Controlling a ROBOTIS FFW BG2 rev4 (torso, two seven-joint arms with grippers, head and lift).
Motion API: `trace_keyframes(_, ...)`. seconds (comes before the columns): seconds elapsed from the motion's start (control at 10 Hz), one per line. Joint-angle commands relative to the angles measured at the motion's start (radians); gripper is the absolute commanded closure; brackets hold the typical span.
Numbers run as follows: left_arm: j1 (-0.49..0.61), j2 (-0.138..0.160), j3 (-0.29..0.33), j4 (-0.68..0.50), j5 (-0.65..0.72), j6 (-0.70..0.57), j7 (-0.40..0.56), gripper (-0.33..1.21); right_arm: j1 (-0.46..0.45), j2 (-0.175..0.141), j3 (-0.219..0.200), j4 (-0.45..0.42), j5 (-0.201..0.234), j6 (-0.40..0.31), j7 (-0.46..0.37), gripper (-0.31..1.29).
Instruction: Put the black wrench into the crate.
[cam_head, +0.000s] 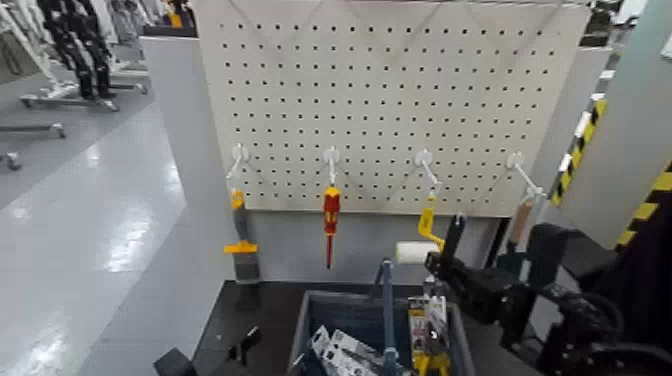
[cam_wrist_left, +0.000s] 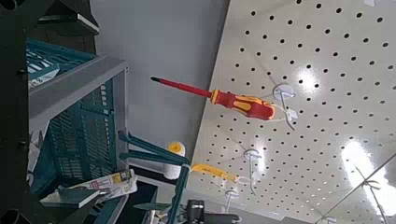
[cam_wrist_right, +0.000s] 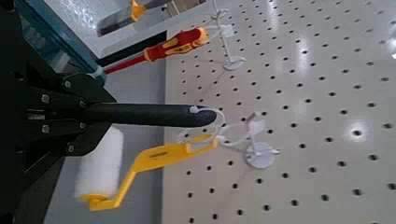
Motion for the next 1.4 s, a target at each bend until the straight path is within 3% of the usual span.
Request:
trace_keyframes(0.1,0.003,0.001,0.0,-0.001,0.001,0.0,0.0,0.09,0.024,0.009,0.011,0.046,-0.01,0.028,0.009,1.22)
trace_keyframes(0.3,0.003,0.001,-0.001,-0.001,0.001,0.0,0.0,0.09,0.026,0.008,0.034,0.093,-0.01,0.04,0.021,1.22)
trace_keyframes(0.6,0.0,0.002,-0.003,-0.001,0.001,0.002,0.0,0.09,0.024,0.006,0.034,0.117,-0.01,0.077,0.027,1.17)
trace_keyframes(0.7,0.003,0.002,-0.001,-0.001,0.001,0.002,-0.002,0.09,0.024,0.008,0.026,0.123,-0.014,0.08,0.034,0.75)
trace_keyframes(0.8,0.003,0.002,-0.001,-0.001,0.001,0.002,0.0,0.09,0.024,0.009,0.023,0.132,-0.03,0.08,0.037,0.18)
trace_keyframes(0.9,0.0,0.002,-0.001,-0.001,0.001,0.002,-0.002,0.09,0.024,0.009,0.023,0.135,-0.032,0.077,0.043,0.01)
trace_keyframes(1.2,0.0,0.002,0.0,-0.001,0.001,0.003,-0.002,0.09,0.024,0.009,0.018,0.129,-0.037,0.046,0.046,0.02)
trace_keyframes(1.4,0.0,0.004,0.002,-0.001,0.001,0.005,-0.006,0.09,0.054,0.011,0.018,0.117,-0.038,-0.046,0.047,0.03)
